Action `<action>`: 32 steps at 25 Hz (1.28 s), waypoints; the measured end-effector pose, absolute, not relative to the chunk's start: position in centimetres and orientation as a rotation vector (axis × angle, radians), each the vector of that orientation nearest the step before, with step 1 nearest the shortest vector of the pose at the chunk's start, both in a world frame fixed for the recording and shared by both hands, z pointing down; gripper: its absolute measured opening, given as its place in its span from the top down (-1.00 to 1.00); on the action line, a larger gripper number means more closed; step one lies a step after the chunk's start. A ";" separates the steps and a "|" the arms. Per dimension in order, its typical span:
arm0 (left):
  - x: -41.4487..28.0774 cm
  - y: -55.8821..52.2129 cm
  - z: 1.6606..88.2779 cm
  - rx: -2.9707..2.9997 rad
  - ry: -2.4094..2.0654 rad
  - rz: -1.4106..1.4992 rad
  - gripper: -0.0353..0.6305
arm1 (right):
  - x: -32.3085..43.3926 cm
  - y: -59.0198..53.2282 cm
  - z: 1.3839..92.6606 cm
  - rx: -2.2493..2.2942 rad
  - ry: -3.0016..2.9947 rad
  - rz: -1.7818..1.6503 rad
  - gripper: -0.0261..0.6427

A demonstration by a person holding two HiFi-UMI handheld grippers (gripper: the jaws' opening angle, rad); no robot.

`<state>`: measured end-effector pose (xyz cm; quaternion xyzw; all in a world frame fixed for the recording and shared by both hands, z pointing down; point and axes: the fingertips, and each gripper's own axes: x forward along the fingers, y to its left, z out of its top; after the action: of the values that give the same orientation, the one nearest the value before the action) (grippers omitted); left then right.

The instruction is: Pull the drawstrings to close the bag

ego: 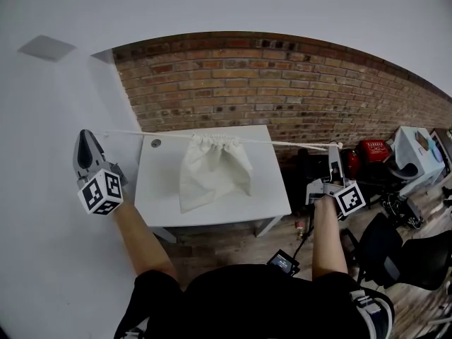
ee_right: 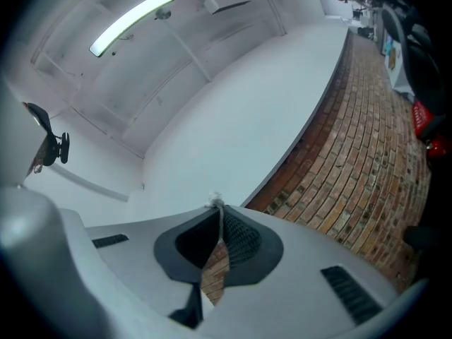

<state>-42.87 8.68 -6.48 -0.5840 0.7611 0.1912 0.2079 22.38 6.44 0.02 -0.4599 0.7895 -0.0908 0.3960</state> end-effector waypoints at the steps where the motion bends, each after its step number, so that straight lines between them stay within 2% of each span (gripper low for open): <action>1: -42.8 8.7 -6.6 -1.618 2.116 0.521 0.82 | 22.6 6.4 0.2 -1.166 1.996 -0.235 0.90; 22: -42.7 8.3 -5.8 -1.727 2.115 0.597 0.82 | 23.0 6.1 1.1 -1.160 2.003 -0.263 0.90; 32: -41.2 6.6 -3.6 -1.876 2.075 0.525 0.82 | 23.4 6.3 1.5 -1.172 2.063 -0.210 0.90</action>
<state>-41.20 6.56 -3.57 -0.6520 0.7211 0.1825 0.1469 23.36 6.31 1.53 -0.4569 0.8044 -0.0818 0.3707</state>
